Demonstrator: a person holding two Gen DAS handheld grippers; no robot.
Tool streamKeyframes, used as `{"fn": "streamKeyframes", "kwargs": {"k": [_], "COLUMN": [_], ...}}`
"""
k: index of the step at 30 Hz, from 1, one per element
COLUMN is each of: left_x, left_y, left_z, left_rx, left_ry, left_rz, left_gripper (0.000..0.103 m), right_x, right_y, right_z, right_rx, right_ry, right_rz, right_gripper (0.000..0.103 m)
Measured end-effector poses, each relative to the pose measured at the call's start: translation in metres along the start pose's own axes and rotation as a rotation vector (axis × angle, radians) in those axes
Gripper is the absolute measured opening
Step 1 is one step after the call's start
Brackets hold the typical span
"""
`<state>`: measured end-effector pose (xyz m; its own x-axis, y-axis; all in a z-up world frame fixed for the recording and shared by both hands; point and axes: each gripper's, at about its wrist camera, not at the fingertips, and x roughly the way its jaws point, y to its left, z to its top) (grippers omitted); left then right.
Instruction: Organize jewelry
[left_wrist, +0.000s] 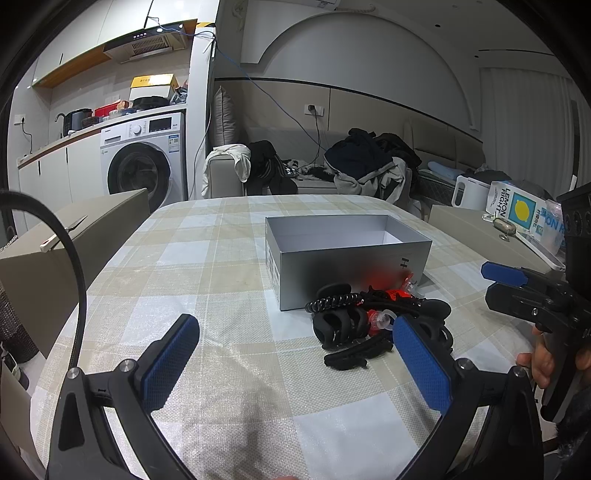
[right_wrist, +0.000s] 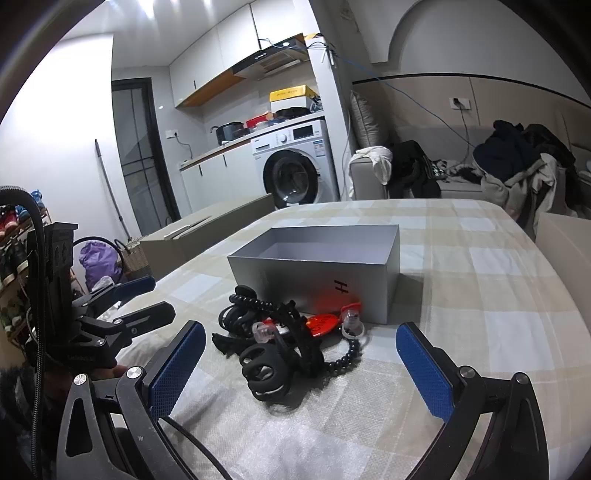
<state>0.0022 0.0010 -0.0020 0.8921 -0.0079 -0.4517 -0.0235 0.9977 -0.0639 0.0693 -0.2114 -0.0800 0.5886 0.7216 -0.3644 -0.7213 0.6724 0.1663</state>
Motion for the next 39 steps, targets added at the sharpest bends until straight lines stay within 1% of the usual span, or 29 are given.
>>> {"fn": "streamKeyframes", "kwargs": {"k": [39], "left_x": [-0.0013], "left_y": [0.0024], "left_z": [-0.0002], "left_rx": [0.002], "left_ry": [0.000], "left_rz": [0.002], "left_gripper": [0.102], "right_x": [-0.0014], "right_y": [0.0000], "right_z": [-0.0011], "right_rx": [0.006], "right_ry": [-0.004], "right_rz": [-0.012], "right_gripper": [0.103]}}
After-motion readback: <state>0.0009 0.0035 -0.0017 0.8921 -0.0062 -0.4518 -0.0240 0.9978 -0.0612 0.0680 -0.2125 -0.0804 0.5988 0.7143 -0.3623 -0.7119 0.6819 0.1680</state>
